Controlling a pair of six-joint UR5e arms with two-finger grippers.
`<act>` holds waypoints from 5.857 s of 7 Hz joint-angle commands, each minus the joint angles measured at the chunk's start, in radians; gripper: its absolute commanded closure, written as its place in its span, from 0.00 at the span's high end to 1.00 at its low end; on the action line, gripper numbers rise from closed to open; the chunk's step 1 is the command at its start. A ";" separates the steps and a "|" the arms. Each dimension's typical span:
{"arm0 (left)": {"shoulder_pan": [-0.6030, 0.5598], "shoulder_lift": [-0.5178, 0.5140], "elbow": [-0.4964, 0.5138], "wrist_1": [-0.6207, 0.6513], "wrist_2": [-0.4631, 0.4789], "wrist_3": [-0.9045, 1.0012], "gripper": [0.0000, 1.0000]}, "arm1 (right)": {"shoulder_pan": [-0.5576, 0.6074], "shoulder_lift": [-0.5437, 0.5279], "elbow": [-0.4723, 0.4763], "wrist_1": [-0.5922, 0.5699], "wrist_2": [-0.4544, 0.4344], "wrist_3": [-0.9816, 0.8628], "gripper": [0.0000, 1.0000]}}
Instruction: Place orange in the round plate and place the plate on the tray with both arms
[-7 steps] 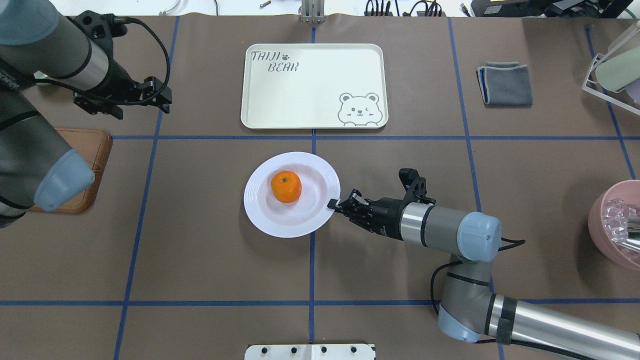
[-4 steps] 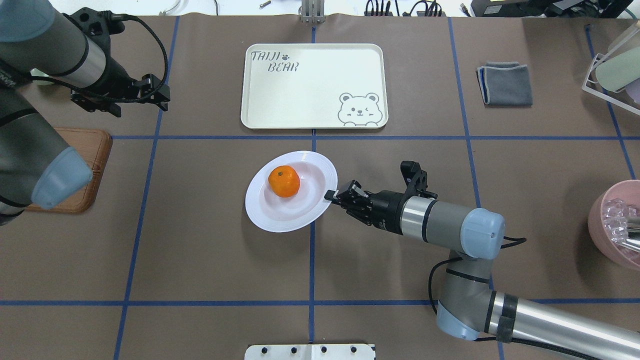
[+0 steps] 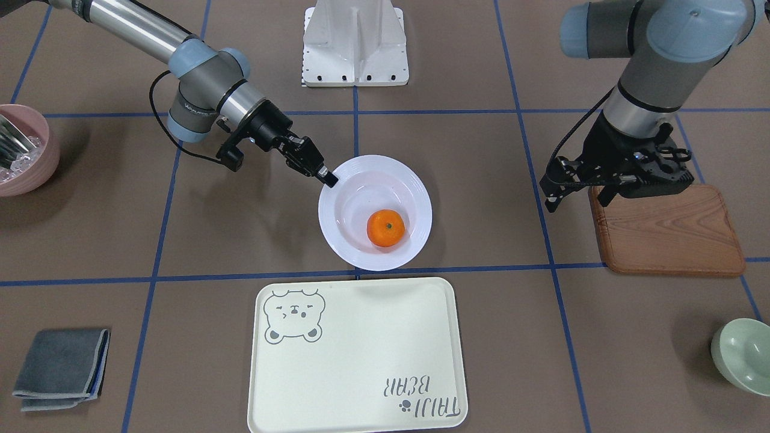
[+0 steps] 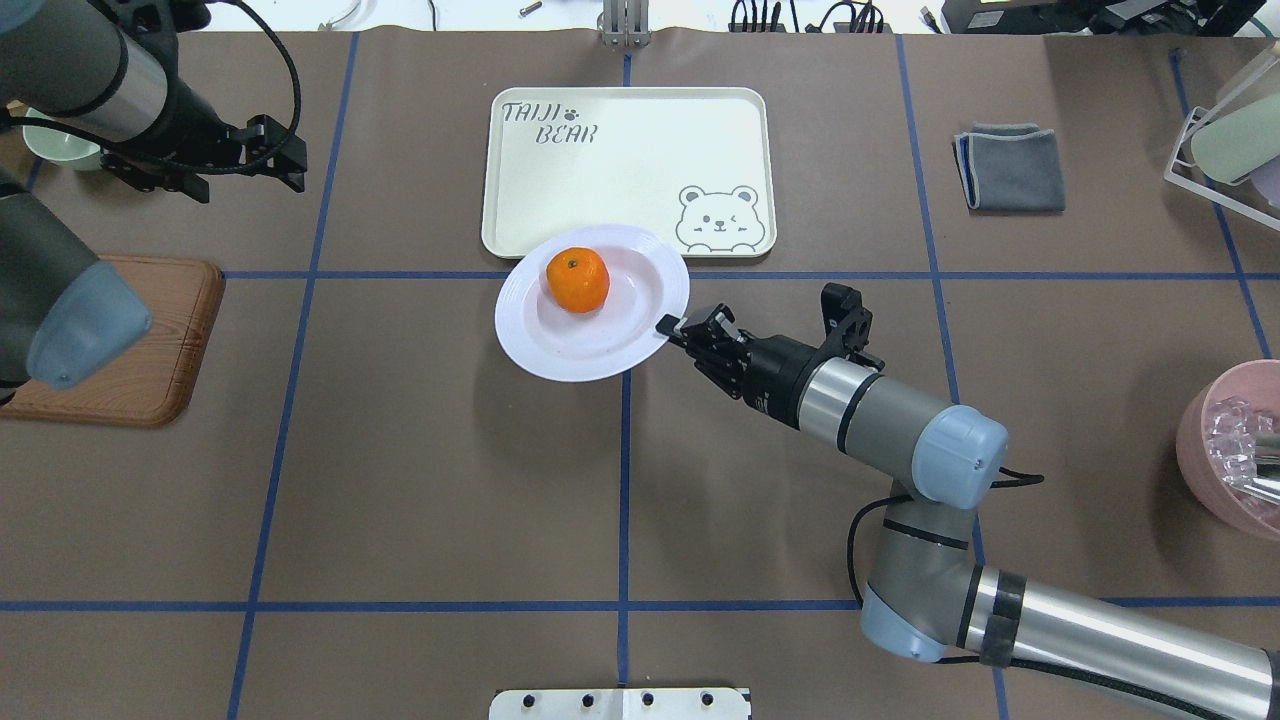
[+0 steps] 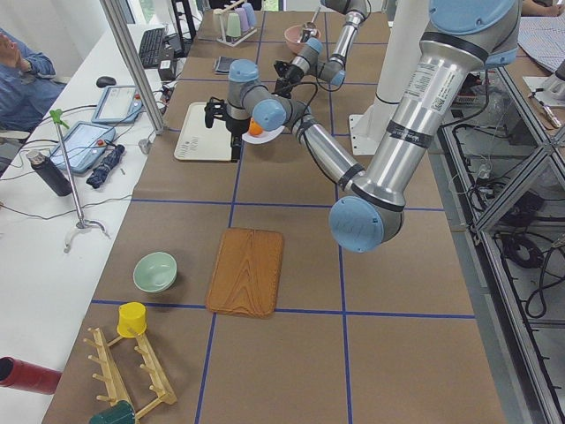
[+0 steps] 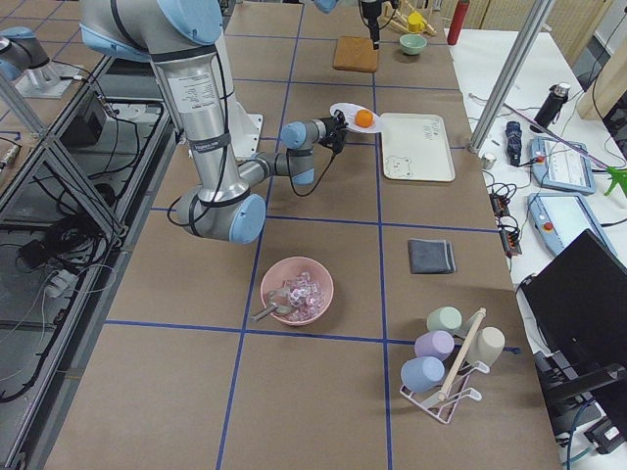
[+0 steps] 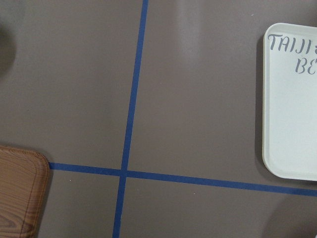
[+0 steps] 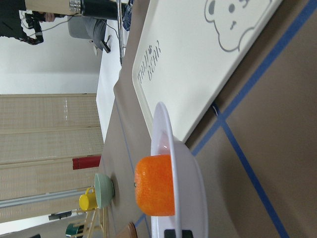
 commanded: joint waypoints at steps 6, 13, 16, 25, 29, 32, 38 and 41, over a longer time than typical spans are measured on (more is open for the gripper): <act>-0.079 0.087 -0.074 0.014 -0.001 0.086 0.98 | 0.092 0.268 -0.335 -0.207 -0.309 0.273 0.00; -0.078 0.092 -0.081 0.014 -0.001 0.086 0.98 | 0.040 0.313 -0.417 -0.249 -0.339 0.281 1.00; -0.076 0.093 -0.070 0.014 -0.001 0.086 0.98 | 0.011 0.160 -0.112 -0.307 -0.295 0.169 1.00; -0.335 0.286 0.000 0.015 -0.154 0.803 0.98 | 0.632 -0.186 0.275 -0.867 0.819 -0.938 1.00; -0.415 0.368 0.050 0.041 -0.204 1.008 0.98 | 0.932 -0.443 0.266 -1.128 0.990 -1.808 1.00; -0.452 0.363 0.092 0.098 -0.245 1.029 0.98 | 1.081 -0.339 0.266 -1.622 0.886 -2.334 1.00; -0.546 0.319 0.197 0.182 -0.326 1.079 0.98 | 1.107 -0.370 0.263 -1.631 0.930 -2.315 1.00; -0.541 0.313 0.209 0.184 -0.215 1.212 0.98 | 1.100 -0.344 0.257 -1.631 1.004 -2.153 1.00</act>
